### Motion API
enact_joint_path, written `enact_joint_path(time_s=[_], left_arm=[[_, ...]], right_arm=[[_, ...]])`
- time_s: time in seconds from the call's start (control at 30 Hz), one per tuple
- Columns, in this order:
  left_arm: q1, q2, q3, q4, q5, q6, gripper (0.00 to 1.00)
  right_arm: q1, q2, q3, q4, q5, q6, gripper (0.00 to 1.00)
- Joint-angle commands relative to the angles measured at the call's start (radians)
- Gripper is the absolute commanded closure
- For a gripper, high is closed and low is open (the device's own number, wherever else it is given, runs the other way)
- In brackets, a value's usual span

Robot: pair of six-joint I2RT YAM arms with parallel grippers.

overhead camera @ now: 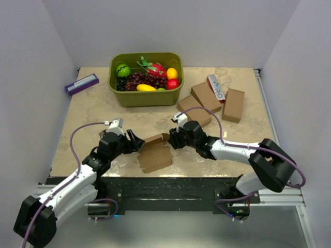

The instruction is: Fold the paper box

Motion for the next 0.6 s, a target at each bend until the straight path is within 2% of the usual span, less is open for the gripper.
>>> enact_joint_path(time_s=[0.0,0.1,0.23,0.57], left_arm=[[0.014,0.01,-0.011,0.07,0.011,-0.011,0.34],[0.015,0.022,-0.015,0.08,0.012,-0.005,0.37],[0.017,0.025,-0.03,0.094,0.018,-0.007,0.45],[0.018,0.062,-0.078,0.163,0.064,-0.021,0.55]], right_arm=[[0.014,0.002,0.021,0.04,0.036,-0.018,0.56],[0.022,0.005,0.024,0.038,0.04,-0.02,0.57],[0.029,0.008,0.025,0.032,0.051,-0.02,0.6],[0.065,0.001,0.036,0.032,0.042,-0.012,0.68]])
